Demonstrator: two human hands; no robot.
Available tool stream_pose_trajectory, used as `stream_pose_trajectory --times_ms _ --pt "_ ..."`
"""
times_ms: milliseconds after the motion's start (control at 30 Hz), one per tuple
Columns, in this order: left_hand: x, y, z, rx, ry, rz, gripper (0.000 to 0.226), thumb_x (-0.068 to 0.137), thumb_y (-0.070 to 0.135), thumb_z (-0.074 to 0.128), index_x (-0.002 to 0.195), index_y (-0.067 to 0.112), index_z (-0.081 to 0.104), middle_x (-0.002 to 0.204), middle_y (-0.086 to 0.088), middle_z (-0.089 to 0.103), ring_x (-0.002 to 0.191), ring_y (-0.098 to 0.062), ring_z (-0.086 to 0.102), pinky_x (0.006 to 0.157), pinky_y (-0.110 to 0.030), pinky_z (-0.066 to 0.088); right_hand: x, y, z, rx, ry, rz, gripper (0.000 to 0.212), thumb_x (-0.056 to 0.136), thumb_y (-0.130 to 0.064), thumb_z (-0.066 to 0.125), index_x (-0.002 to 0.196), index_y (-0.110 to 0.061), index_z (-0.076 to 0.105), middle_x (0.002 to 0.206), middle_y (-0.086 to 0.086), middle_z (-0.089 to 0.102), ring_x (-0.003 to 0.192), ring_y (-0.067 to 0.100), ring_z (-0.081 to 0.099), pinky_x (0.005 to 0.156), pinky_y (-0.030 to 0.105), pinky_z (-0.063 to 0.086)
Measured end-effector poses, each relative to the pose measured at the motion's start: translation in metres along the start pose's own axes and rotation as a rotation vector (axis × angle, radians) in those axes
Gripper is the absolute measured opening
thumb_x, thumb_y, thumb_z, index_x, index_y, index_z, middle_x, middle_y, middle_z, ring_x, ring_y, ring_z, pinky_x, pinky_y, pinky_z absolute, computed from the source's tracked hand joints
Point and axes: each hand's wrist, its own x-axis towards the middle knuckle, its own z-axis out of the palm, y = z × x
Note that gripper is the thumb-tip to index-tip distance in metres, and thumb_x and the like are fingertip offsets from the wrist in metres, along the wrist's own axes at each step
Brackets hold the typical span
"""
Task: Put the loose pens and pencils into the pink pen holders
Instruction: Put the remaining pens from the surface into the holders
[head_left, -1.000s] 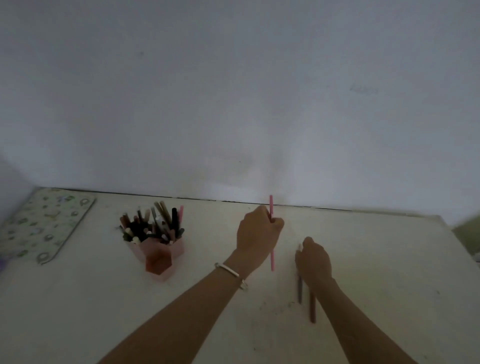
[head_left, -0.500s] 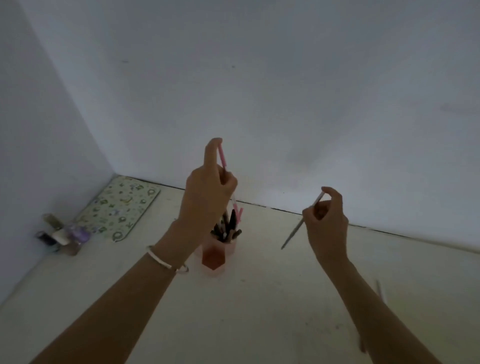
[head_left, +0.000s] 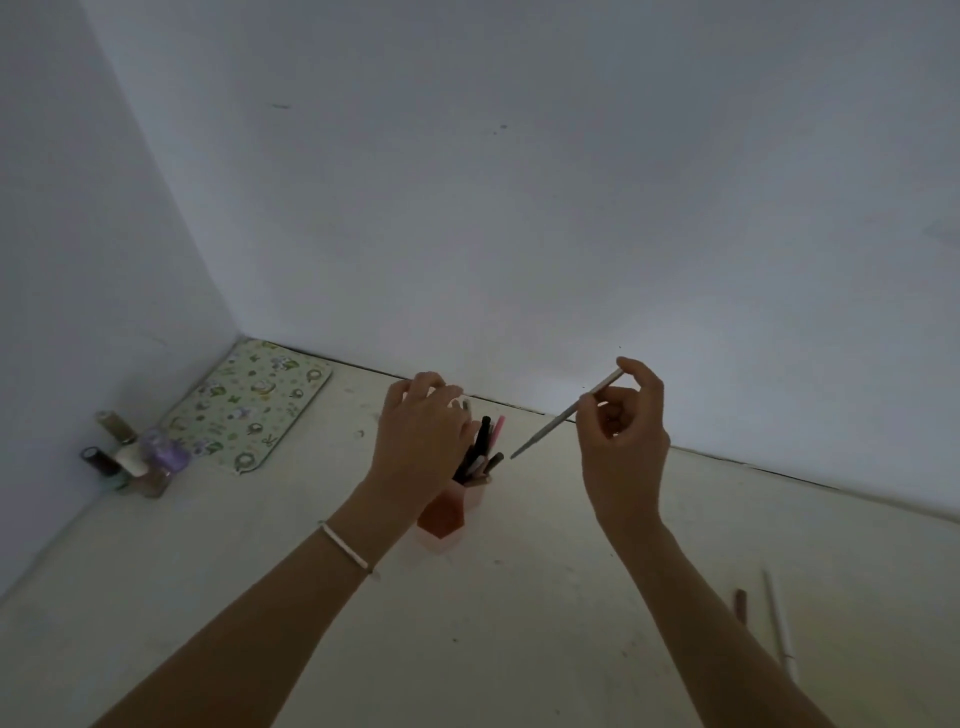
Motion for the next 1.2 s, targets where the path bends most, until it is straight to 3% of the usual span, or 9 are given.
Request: stream_pose_trajectory --times_ms 167,333,467,567,667,733,867,1033,1200 --pt "0.008 -0.01 -0.023 -0.123 0.192 -0.103 0.049 0.1 0.037 0.03 0.137 0.013 0.051 0.146 -0.012 0.046 0.135 -0.027 0.041 0.109 -0.043 0.032 -0.003 -0.008 0.02 0.02 0.009 -0.091 0.039 0.09 -0.013 0.06 0.12 -0.034 0.046 0.073 -0.01 0.064 0.061 0.006 0.058 0.055 0.007 0.042" --pt "0.024 -0.028 -0.064 -0.303 0.422 -0.25 0.041 0.097 0.025 0.039 0.135 0.013 0.047 0.135 -0.007 0.053 0.126 -0.023 0.044 0.102 -0.039 0.037 -0.01 0.002 0.038 -0.199 -0.228 -0.223 0.04 0.093 -0.017 0.059 0.125 -0.035 0.042 0.088 -0.014 0.064 0.065 0.007 0.059 0.06 0.014 0.048" --pt "0.021 -0.028 -0.074 -0.361 0.396 -0.245 0.039 0.094 0.022 0.042 0.132 0.013 0.049 0.131 -0.005 0.055 0.123 -0.021 0.046 0.101 -0.035 0.036 -0.021 0.026 0.046 -0.431 -0.386 -0.412 0.024 0.089 -0.006 0.063 0.111 -0.012 0.069 0.102 0.002 0.067 0.088 0.016 0.063 0.076 0.033 0.056" --pt "0.02 -0.016 -0.074 -0.421 0.35 -0.227 0.037 0.093 0.017 0.046 0.129 0.011 0.052 0.127 -0.006 0.058 0.118 -0.019 0.049 0.098 -0.03 0.036 -0.026 0.034 0.045 -0.486 -0.452 -0.435 0.036 0.083 0.004 0.058 0.116 -0.007 0.07 0.115 0.01 0.059 0.104 0.024 0.057 0.09 0.042 0.052" --pt "0.021 0.013 -0.072 -0.462 0.317 -0.171 0.036 0.09 0.011 0.051 0.125 0.009 0.054 0.119 -0.005 0.06 0.108 -0.018 0.052 0.093 -0.027 0.039 -0.014 0.026 0.032 -0.376 -0.341 -0.253 0.069 0.079 0.009 0.049 0.143 -0.016 0.045 0.123 0.002 0.047 0.093 0.005 0.05 0.085 0.017 0.047" --pt "0.023 0.045 -0.066 -0.537 0.295 -0.136 0.03 0.087 0.01 0.053 0.117 0.01 0.057 0.107 -0.003 0.062 0.095 -0.015 0.056 0.084 -0.027 0.045 0.007 0.017 0.011 -0.292 -0.147 -0.12 0.069 0.078 0.011 0.046 0.14 -0.019 0.043 0.117 -0.005 0.047 0.083 -0.002 0.048 0.072 0.006 0.042" --pt "0.016 0.142 -0.031 -0.64 -0.047 -0.107 0.016 0.086 0.016 0.055 0.101 0.019 0.057 0.087 0.006 0.061 0.078 -0.01 0.056 0.071 -0.024 0.05 0.036 0.017 -0.064 -0.25 0.145 0.028 0.049 0.079 0.009 0.043 0.117 -0.017 0.059 0.106 -0.002 0.06 0.073 0.001 0.05 0.067 0.005 0.039" --pt "-0.023 0.263 0.041 -0.578 -0.641 -0.124 0.025 0.085 0.026 0.049 0.099 0.013 0.064 0.101 -0.007 0.068 0.097 -0.026 0.064 0.081 -0.033 0.051 0.033 0.044 -0.149 -0.344 0.237 0.167 0.041 0.079 0.006 0.045 0.104 -0.021 0.062 0.1 -0.005 0.062 0.071 0.008 0.051 0.063 0.008 0.038" --pt "-0.065 0.324 0.093 -0.478 -0.777 -0.039 0.039 0.09 0.038 0.05 0.117 0.011 0.06 0.112 -0.009 0.066 0.104 -0.029 0.064 0.084 -0.036 0.051 0.015 0.069 -0.191 -0.379 0.268 0.278 0.037 0.079 0.005 0.046 0.093 -0.024 0.063 0.087 -0.008 0.062 0.07 -0.004 0.053 0.061 0.003 0.038"
